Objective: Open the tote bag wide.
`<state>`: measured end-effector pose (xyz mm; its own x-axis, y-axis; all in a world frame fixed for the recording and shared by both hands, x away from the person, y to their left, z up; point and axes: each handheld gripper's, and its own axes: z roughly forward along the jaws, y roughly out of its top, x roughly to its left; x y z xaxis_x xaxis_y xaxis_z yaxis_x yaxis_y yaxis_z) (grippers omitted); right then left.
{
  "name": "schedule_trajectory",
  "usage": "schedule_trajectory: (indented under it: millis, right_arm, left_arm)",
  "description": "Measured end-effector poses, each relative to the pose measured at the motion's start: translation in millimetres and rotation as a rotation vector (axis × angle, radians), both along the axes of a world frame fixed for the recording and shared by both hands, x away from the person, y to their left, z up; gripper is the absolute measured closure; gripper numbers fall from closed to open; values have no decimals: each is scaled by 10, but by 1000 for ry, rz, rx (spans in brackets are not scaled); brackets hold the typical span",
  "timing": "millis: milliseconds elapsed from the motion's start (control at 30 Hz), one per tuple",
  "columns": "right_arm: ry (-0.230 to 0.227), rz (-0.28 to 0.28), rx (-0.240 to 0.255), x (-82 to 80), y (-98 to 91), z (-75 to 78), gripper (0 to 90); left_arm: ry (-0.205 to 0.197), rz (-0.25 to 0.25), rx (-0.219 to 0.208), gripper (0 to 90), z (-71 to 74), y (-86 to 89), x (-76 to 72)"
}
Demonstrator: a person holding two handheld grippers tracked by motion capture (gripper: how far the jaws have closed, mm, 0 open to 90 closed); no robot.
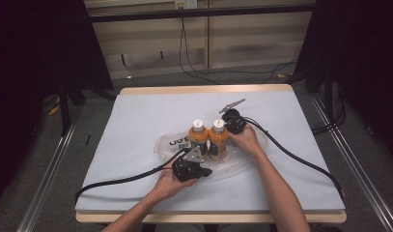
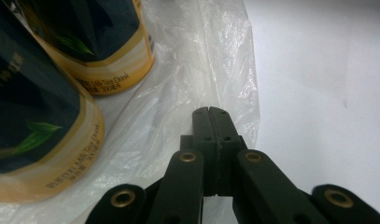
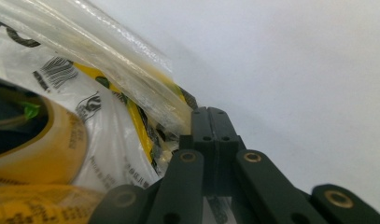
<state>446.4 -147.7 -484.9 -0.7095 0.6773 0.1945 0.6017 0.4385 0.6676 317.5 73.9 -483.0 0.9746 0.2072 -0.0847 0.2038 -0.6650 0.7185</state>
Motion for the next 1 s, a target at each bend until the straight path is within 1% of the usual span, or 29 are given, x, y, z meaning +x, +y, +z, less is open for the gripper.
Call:
schedule_trajectory:
  millis: [33, 67, 100, 133, 167, 200, 233, 267, 300, 333, 400, 433, 467, 500, 533, 567, 600, 633, 667, 700, 733, 767, 800, 833, 867, 900, 933, 967, 1000]
  right_arm:
    - [-6, 7, 2, 12, 6, -1, 900]
    - [-9, 6, -7, 20, 12, 2, 900]
    - [-2, 2, -5, 28, 18, 5, 900]
    - [-6, 2, -11, 39, 18, 5, 900]
    - [-5, -1, -6, 50, 21, 2, 900]
    - [-1, -11, -3, 57, 27, 1, 900]
    - [-5, -18, -7, 65, 32, 1, 900]
    - [-5, -22, -6, 76, 38, 1, 900]
    - [-10, -30, -8, 86, 47, -2, 900]
    - [-3, -38, -1, 94, 52, -3, 900]
    - [-11, -41, -2, 113, 59, -7, 900]
    - [-15, -44, -11, 118, 66, -3, 900]
    - [-13, -54, -14, 120, 78, 0, 900]
    - [-17, -54, -17, 129, 87, 0, 900]
    - [-19, -57, -26, 140, 93, 3, 900]
    - [-20, -60, -21, 152, 97, 0, 900]
    - [-17, -65, -13, 165, 99, -5, 900]
    - [-23, -67, -15, 179, 98, -9, 900]
    - [-27, -71, -10, 190, 105, -14, 900]
    - [-26, -77, -11, 200, 110, -14, 900]
    - [-27, -79, -15, 208, 112, -12, 900]
    - [-20, -86, -18, 213, 116, -8, 900]
    - [-21, -89, -15, 226, 115, -9, 900]
    - [-21, -101, -19, 231, 118, -8, 900]
    - [-31, -101, -17, 243, 125, -13, 900]
    - [-22, -108, -20, 248, 130, -7, 900]
    - [-25, -108, -20, 259, 131, -9, 900]
    - [-21, -118, -24, 266, 135, -6, 900]
    - [-28, -117, -27, 279, 138, -6, 900]
  left_arm:
    - [0, 2, -1, 900, 2, -2, -14]
    - [3, -5, 20, 900, 17, 5, -20]
    - [6, -6, -5, 900, 1, 0, -32]
    - [6, -6, -5, 900, 1, 0, -32]
    - [9, -7, -2, 900, 1, 5, -37]
    - [-34, -18, -2, 900, -1, -12, -69]
    - [-35, -29, 13, 900, 11, -13, -68]
    - [-24, -28, 22, 900, 20, -4, -56]
    - [-19, -32, -5, 900, 2, -5, -50]
    - [-27, -27, 8, 900, 9, -7, -60]
    - [-19, -23, 25, 900, 24, -1, -63]
    - [-11, -24, 4, 900, 9, 0, -63]
    - [-17, -29, 18, 900, 19, 3, -62]
    - [-10, -35, 27, 900, 26, 6, -62]
    - [-10, -35, 27, 900, 26, 6, -62]
    - [-4, -37, 10, 900, 17, 3, -84]
    - [-1, -41, 22, 900, 26, 7, -97]
    - [0, -41, 13, 900, 20, 6, -115]
    - [-11, -51, 25, 900, 29, 7, -123]
    - [-1, -50, 12, 900, 20, 9, -132]
    - [9, -58, 8, 900, 20, 13, -132]
    - [10, -49, -2, 900, 13, 8, -144]
    - [14, -55, 1, 900, 16, 8, -151]
    - [22, -66, 20, 900, 32, 13, -163]
    - [20, -69, 2, 900, 21, 9, -192]
    - [8, -69, 12, 900, 28, 12, -224]
    - [11, -72, 16, 900, 32, 13, -243]
    - [19, -73, 2, 900, 26, 10, -248]
    - [21, -73, 4, 900, 26, 11, -247]
